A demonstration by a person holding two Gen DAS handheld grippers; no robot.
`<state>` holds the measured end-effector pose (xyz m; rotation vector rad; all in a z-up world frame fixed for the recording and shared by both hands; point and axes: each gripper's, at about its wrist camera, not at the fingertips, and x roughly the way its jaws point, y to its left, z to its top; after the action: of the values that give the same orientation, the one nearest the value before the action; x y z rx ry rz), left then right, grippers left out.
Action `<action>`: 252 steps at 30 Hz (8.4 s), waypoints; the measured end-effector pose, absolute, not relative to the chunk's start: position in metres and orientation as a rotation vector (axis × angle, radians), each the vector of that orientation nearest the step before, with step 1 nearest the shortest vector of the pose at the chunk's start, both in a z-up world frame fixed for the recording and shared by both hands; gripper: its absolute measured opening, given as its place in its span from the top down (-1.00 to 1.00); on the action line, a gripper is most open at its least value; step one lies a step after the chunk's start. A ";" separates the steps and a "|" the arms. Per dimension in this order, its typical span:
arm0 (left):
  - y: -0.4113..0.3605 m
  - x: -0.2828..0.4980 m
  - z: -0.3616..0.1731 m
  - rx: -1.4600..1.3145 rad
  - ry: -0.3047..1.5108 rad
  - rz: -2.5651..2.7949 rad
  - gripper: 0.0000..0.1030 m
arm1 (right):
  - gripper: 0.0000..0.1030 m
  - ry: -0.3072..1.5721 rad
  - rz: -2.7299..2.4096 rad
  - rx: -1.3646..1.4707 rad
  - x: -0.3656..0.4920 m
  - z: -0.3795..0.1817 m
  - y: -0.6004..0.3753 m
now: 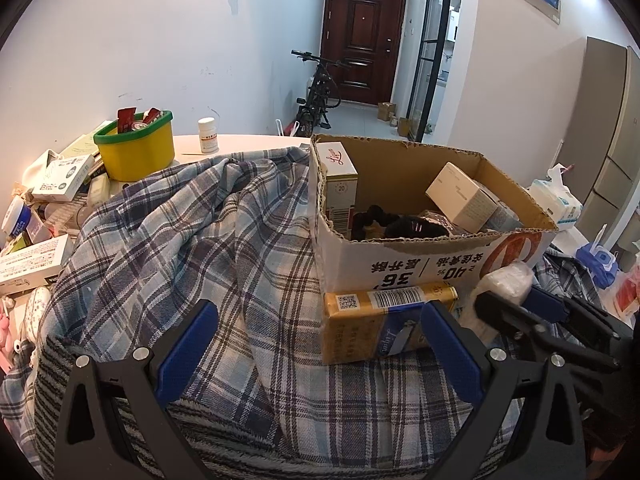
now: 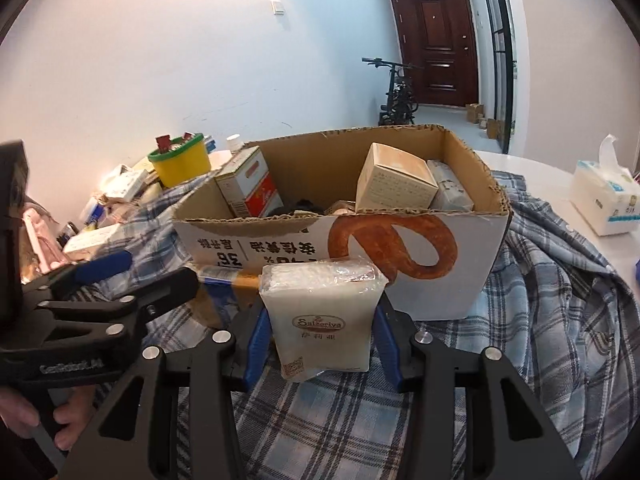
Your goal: Organize objects
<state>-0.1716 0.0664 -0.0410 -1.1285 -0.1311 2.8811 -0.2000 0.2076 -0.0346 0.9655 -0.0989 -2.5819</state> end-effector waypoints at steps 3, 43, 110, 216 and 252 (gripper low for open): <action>0.068 -0.174 -0.040 -1.124 -0.138 2.850 -0.99 | 0.11 -0.086 -2.659 0.981 -0.198 -0.030 0.217; 0.105 -0.192 -0.057 -1.320 -0.143 2.600 -0.78 | 0.12 -0.208 -2.841 0.913 -0.194 -0.008 0.262; 0.082 -0.102 0.059 -0.490 -0.058 2.881 0.60 | 0.12 -0.258 -2.821 0.681 -0.164 0.049 0.251; 0.044 -0.272 0.055 -0.994 -0.302 2.996 -0.64 | 0.10 -0.212 -2.737 0.832 -0.285 0.046 0.199; 0.034 -0.160 0.166 -0.395 -0.242 3.043 -0.75 | -0.99 -0.286 -2.921 0.305 -0.181 0.177 0.249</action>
<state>-0.1598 0.0338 0.1659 -0.3954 -0.2419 3.0428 -0.1806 0.2493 0.1774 0.3046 -0.2857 -2.9215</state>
